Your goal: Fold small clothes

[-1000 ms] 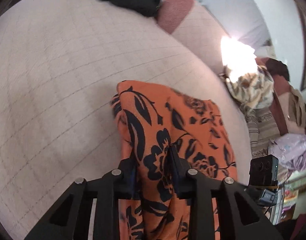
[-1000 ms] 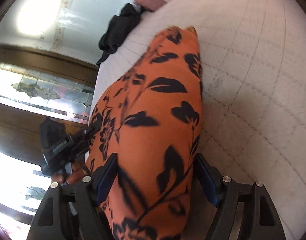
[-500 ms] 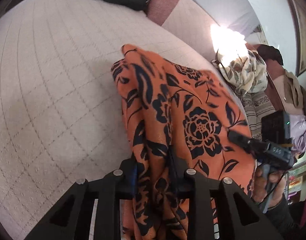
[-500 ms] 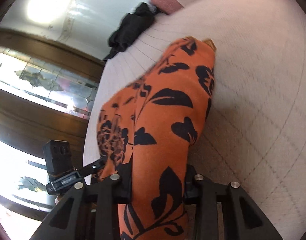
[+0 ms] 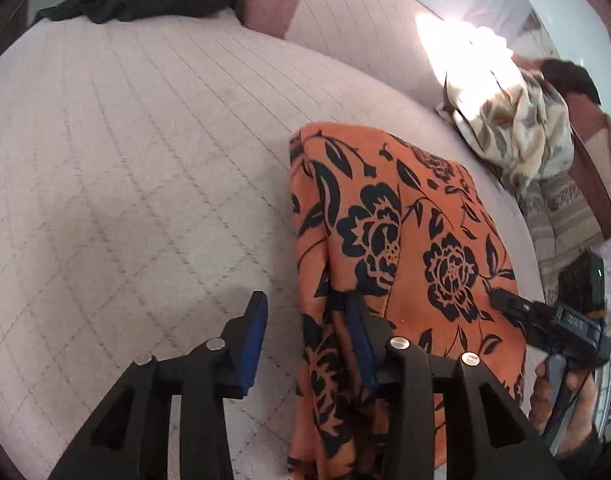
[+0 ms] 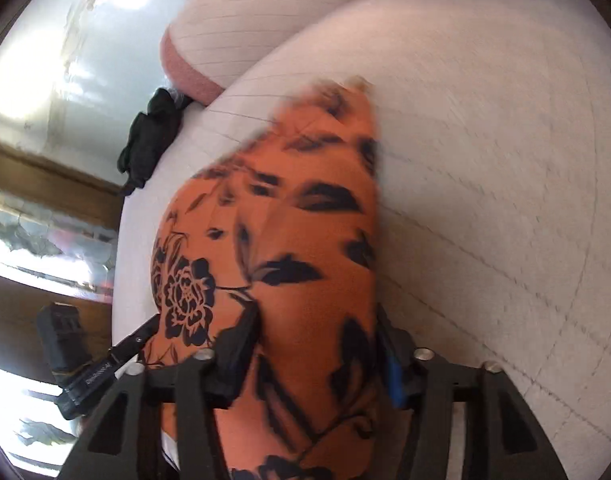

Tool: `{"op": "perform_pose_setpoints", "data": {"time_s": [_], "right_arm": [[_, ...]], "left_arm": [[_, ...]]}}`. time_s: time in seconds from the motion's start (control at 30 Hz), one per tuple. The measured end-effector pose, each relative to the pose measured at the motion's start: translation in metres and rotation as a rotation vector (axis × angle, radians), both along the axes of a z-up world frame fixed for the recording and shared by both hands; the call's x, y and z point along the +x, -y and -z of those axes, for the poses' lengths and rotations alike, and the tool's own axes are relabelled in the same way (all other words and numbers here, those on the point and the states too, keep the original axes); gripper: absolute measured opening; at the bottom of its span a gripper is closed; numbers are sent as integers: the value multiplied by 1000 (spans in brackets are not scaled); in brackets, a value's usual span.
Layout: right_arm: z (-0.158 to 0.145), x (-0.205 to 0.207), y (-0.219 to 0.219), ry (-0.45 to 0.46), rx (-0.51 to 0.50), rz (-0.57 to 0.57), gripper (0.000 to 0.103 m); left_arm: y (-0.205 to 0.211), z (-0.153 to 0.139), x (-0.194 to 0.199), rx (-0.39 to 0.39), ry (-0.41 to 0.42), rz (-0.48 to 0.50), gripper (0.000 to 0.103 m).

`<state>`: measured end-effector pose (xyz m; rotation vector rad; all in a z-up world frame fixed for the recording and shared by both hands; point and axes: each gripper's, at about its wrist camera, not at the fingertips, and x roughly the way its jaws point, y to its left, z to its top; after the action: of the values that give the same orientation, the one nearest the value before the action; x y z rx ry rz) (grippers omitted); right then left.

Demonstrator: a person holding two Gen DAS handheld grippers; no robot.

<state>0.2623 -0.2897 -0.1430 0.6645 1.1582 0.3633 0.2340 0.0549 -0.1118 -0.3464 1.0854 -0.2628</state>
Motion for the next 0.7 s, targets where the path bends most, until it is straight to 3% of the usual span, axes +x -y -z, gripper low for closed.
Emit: {"op": "perform_pose_setpoints", "data": {"time_s": [0.07, 0.13, 0.2, 0.27, 0.33, 0.4, 0.43, 0.47, 0.5, 0.57, 0.63, 0.7], "right_arm": [[-18, -14, 5, 86, -64, 8, 63], [-48, -24, 6, 171, -148, 15, 64], [-77, -30, 5, 265, -123, 18, 65], [-94, -29, -6, 303, -13, -41, 68], [-86, -18, -19, 272, 110, -114, 74], [-55, 6, -37, 200, 129, -115, 80], [-33, 16, -35, 127, 125, -84, 77], [-13, 19, -28, 65, 159, -29, 73], [-11, 16, -23, 64, 194, 24, 69], [-42, -3, -28, 145, 121, 12, 75], [-80, -30, -45, 235, -77, -37, 85], [-101, -56, -52, 283, -244, -63, 89]], "left_arm": [[-8, -17, -12, 26, 46, -8, 45], [-14, -42, -29, -20, 117, 7, 45], [-5, -60, -42, -64, 166, 25, 49], [21, -62, -45, -82, 183, 70, 50], [46, -44, -40, -54, 133, 88, 51], [56, -9, -37, 60, 34, 48, 50], [57, 2, -37, 76, 3, 41, 51], [56, 0, -40, 79, 27, 30, 51], [56, -9, -46, 106, 43, 23, 53], [60, -25, -56, 153, 76, 1, 61], [59, -42, -73, 223, 133, -32, 81], [60, -55, -88, 302, 171, -60, 85]]}}
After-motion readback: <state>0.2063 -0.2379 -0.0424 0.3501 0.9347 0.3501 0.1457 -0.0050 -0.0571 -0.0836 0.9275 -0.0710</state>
